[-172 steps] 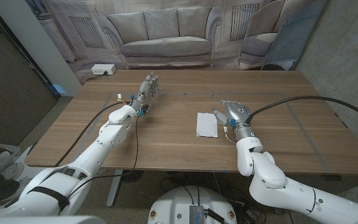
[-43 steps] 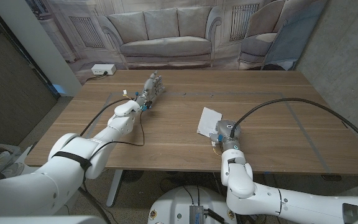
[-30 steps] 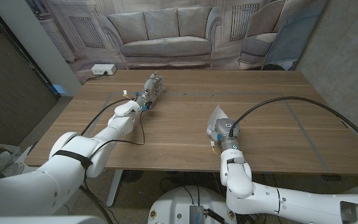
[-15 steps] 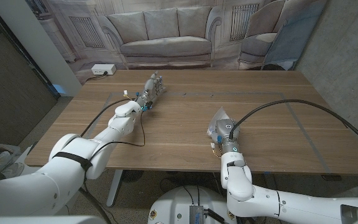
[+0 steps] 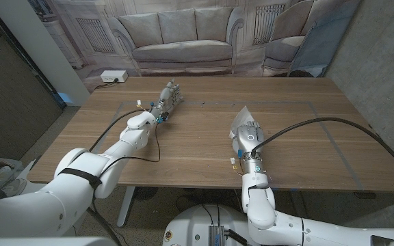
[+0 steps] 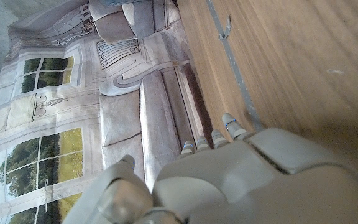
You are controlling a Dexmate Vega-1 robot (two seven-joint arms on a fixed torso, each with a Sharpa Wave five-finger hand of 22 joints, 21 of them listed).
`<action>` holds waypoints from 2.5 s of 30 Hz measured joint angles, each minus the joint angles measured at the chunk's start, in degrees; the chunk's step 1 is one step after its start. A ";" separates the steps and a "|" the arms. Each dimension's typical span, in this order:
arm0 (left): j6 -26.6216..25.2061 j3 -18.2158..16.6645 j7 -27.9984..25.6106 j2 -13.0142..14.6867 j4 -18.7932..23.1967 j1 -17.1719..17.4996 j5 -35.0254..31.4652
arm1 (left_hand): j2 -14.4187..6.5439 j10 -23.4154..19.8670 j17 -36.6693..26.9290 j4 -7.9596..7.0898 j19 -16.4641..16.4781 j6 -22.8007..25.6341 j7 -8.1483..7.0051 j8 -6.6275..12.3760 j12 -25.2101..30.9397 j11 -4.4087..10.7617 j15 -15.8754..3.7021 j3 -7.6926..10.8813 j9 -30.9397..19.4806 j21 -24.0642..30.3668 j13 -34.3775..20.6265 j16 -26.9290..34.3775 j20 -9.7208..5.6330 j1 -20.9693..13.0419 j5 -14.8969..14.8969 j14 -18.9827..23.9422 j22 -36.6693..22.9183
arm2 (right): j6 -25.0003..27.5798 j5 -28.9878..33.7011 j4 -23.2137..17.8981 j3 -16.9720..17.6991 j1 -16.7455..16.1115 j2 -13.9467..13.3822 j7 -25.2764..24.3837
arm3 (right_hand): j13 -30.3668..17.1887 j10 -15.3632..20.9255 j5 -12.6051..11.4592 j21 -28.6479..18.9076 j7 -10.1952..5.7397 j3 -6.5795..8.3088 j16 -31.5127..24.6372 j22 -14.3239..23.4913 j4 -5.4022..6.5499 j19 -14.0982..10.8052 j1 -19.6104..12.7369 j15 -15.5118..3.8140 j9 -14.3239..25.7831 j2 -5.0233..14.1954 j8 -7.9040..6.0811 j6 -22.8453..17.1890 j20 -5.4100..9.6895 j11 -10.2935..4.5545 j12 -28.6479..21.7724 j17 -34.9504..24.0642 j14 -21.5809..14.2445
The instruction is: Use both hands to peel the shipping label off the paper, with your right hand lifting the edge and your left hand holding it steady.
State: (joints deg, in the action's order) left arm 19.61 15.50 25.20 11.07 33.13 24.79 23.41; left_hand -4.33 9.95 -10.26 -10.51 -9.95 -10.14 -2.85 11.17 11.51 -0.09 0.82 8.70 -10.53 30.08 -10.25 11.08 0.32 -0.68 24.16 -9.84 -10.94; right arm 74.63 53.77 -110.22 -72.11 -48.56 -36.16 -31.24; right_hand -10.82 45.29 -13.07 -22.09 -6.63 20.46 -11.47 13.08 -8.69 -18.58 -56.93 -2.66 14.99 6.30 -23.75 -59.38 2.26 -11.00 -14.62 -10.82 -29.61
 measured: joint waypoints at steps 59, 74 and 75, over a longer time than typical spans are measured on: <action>0.51 14.40 -3.38 16.10 38.73 10.55 -8.20 | 4.07 -15.41 -6.56 18.74 0.49 25.72 -4.83 6.03 5.80 0.29 1.53 5.78 -0.83 -1.49 -4.03 4.35 7.50 -31.25 -9.78 10.91 -0.93 | -11.05 9.62 5.77 9.76 -2.67 4.40 -0.50 | -0.25 1.22 -0.09 -1.02 -0.16 -1.75 0.24 0.12 0.47 0.00 -1.35 -0.10 2.19 0.30 -2.11 0.47 -0.02 -0.39 0.68 0.16 -0.49; 1.35 15.64 0.72 19.65 41.95 11.19 -6.27 | 3.16 -14.54 -8.24 19.52 0.40 32.11 -3.85 8.35 5.94 0.20 1.85 6.76 -1.35 -1.93 -5.08 3.95 7.58 -35.77 -10.65 9.40 -1.20 | -12.77 9.15 8.17 11.79 -1.31 5.65 -0.79 | -0.25 1.41 -0.31 -1.54 -0.15 -1.75 0.24 0.39 0.47 -0.64 -1.35 -0.35 2.26 0.29 -2.33 0.48 0.20 -0.18 0.68 0.16 -0.75; 1.35 15.70 0.81 19.86 42.19 11.26 -6.26 | 3.25 -14.54 -8.24 19.52 0.40 32.16 -3.91 8.35 5.94 0.20 1.85 6.76 -1.35 -1.93 -5.08 4.14 7.58 -35.86 -10.65 9.40 -1.20 | -12.82 9.03 8.23 11.84 -1.27 5.69 -0.88 | -0.25 1.41 -0.31 -1.54 -0.15 -1.75 0.24 0.39 0.47 -0.64 -1.34 -0.42 2.26 0.29 -2.33 0.48 0.20 -0.18 0.68 0.16 -0.82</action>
State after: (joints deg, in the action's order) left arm 20.96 31.21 26.01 30.92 75.32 36.04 17.15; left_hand -1.07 -4.58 -18.50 9.01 -9.54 22.02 -6.76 19.52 17.46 0.11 2.66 15.46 -11.88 28.15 -15.33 15.22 7.90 -36.54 13.51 -0.44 -12.14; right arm 61.81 62.79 -101.99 -60.28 -49.83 -30.47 -32.12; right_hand -11.07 46.70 -13.38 -23.63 -6.78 18.71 -11.23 13.47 -8.22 -19.22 -58.27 -3.08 17.25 6.59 -26.08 -58.90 2.47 -11.18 -13.93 -10.66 -30.43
